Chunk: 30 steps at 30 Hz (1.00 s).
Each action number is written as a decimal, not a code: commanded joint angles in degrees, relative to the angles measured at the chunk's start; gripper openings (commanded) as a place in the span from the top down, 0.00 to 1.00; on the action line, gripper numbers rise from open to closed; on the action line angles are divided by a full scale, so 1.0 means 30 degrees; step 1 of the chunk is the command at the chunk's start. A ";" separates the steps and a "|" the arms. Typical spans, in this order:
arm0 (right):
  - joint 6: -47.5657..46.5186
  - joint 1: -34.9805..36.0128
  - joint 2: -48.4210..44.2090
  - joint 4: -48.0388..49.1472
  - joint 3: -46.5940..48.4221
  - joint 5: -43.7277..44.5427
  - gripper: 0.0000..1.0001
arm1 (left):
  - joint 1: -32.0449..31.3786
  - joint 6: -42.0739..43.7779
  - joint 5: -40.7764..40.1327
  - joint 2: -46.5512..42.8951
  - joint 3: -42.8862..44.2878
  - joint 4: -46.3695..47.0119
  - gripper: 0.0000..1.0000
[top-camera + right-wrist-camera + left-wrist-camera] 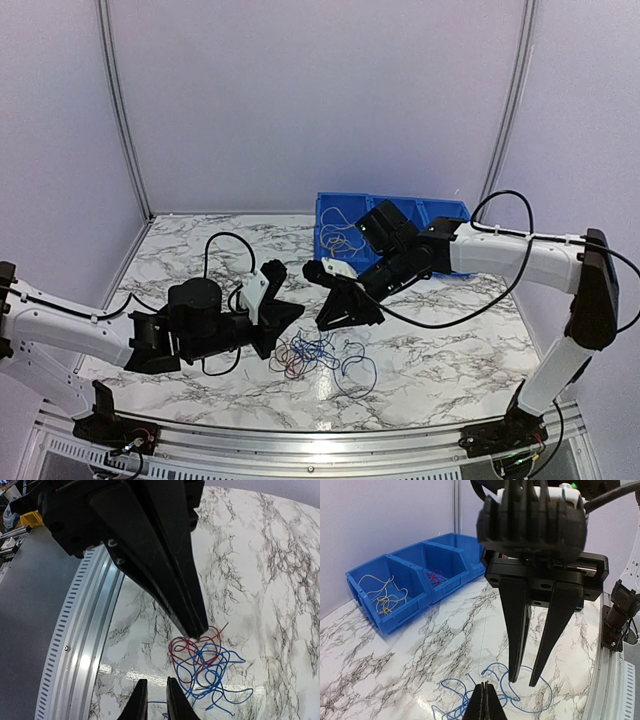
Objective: Untangle the cables
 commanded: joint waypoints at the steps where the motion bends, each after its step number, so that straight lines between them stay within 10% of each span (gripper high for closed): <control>1: 0.0079 -0.0057 -0.0309 0.1908 -0.1804 0.2692 0.83 | 0.0120 -0.0876 -0.0875 -0.0236 -0.1221 0.0592 1.00; 11: -0.0158 -0.0081 0.2139 0.3797 -0.2141 0.5376 0.68 | 0.0164 -0.3305 -0.0490 0.1737 -0.3247 0.1891 0.92; 18: -0.0290 0.0023 0.4276 0.3412 -0.0658 0.5298 0.53 | 0.0520 -0.5070 -0.1331 0.4476 -0.2758 0.2899 0.66; 30: 0.0026 0.0268 0.6774 0.3768 0.1042 0.5163 0.53 | 0.1361 -0.5732 -0.0008 0.8426 -0.1498 0.5245 0.77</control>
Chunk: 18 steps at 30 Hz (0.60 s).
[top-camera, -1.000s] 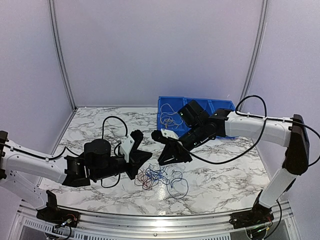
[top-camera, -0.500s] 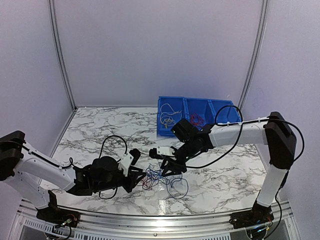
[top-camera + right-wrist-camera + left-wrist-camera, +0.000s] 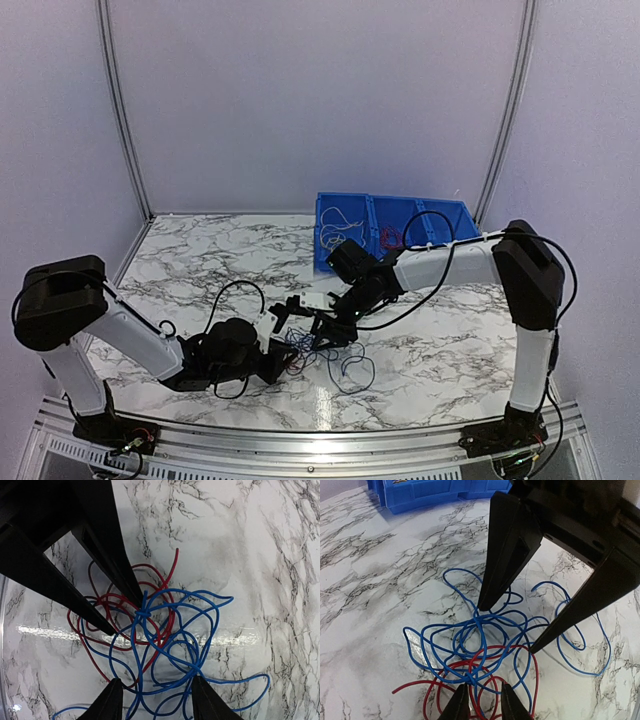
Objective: Untangle the cables
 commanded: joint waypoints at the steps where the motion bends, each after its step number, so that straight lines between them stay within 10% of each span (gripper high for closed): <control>1: 0.0180 0.0246 0.0981 0.0531 0.1263 -0.0094 0.53 | 0.0421 -0.0290 0.0465 0.0987 0.0628 0.1865 0.79; 11: 0.1220 -0.0137 0.1118 0.0376 0.2468 -0.1522 0.99 | 0.0945 -0.0232 0.0684 0.1391 0.0179 0.3862 1.00; 18: 0.1502 -0.1026 -0.2239 -0.0186 0.2129 -0.3069 1.00 | 0.0945 0.0189 -0.0391 -0.0377 -0.1221 0.4557 1.00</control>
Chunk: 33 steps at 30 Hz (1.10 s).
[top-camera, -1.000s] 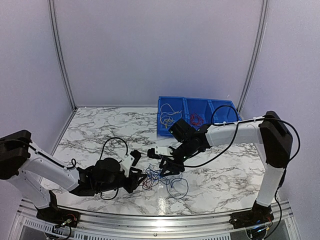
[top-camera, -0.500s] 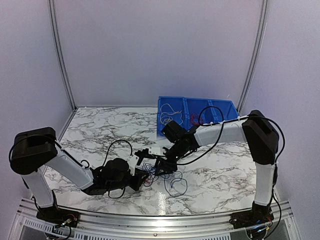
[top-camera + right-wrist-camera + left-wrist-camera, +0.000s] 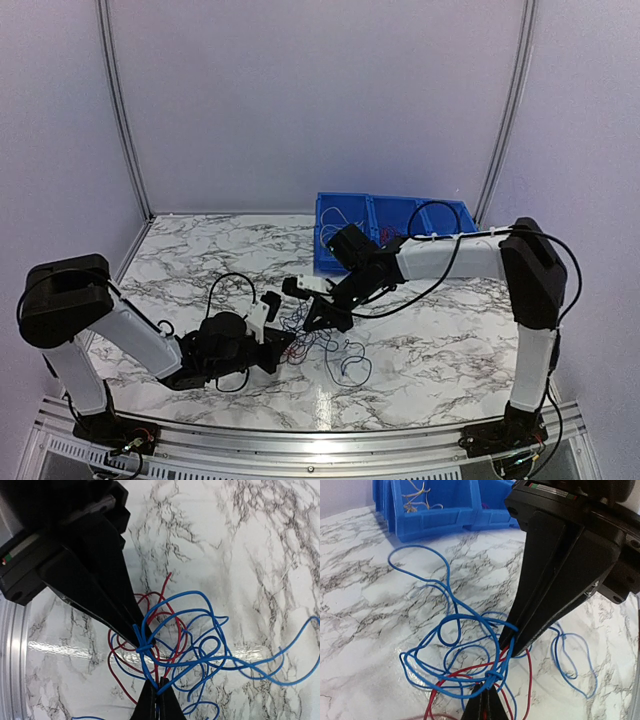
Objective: Untangle the cables
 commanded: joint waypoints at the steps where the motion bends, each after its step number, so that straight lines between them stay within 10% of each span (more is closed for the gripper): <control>1: 0.0495 -0.0632 -0.3276 0.0104 0.0489 -0.2013 1.00 | 0.0013 0.0586 -0.0782 -0.1782 -0.1026 0.1211 1.00; 13: 0.0785 -0.1456 -0.5699 0.0020 -0.1284 -0.4724 0.98 | -0.0024 0.1888 -0.1143 -0.7276 -0.2559 0.1858 1.00; 16: 0.1201 -0.1532 -0.6022 0.0820 -0.2336 -0.5881 0.73 | -0.0016 0.1981 -0.0882 -0.8390 -0.3122 0.1703 1.00; 20: 0.1642 -0.1476 -0.5248 0.0995 -0.2218 -0.6248 1.00 | -0.0013 0.1836 -0.0746 -0.9072 -0.3283 0.1181 1.00; 26: 0.1804 -0.1481 -0.4759 0.0796 -0.1570 -0.6036 1.00 | -0.0016 0.1492 -0.1085 -0.9181 -0.3474 0.0718 1.00; 30: 0.2216 -0.1411 -0.4664 0.1689 -0.1780 -0.4502 0.55 | -0.0035 0.1156 -0.0362 -0.8896 -0.3545 0.0709 1.00; 33: 0.1737 -0.1099 -0.3873 0.0805 -0.0746 -0.4356 0.43 | -0.0045 0.0912 0.0239 -0.8999 -0.3441 0.0709 1.00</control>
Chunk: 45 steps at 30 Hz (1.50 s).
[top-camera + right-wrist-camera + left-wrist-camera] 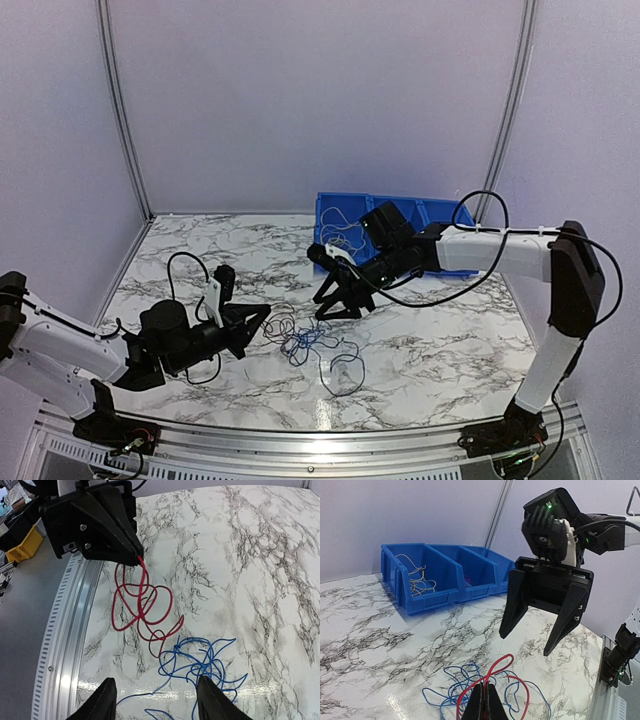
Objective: Untangle the cables
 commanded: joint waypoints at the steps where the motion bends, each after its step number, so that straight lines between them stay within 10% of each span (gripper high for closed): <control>1: -0.0348 0.0601 0.1254 -0.0878 0.2020 0.0716 0.42 | 0.0027 -0.0401 0.0687 -0.0222 -0.0066 -0.0165 1.00; 24: -0.0238 0.2568 0.1722 -0.1808 0.4871 0.1312 0.39 | -0.0090 -0.0148 0.1190 -0.2082 0.1149 -0.2509 1.00; 30: 0.0011 0.2547 0.1195 -0.1378 0.4618 0.1424 1.00 | -0.0090 -0.0197 0.0713 -0.1878 0.1190 -0.2539 0.95; 35: 0.0353 0.2568 0.0512 -0.1167 0.4698 0.1471 1.00 | -0.0090 -0.0257 0.0514 -0.0761 0.1407 -0.2538 0.71; 45: 0.0024 0.2559 0.0160 -0.2560 0.5100 -0.0393 1.00 | -0.0094 -0.0469 -0.2821 0.1800 0.2161 -0.0950 0.91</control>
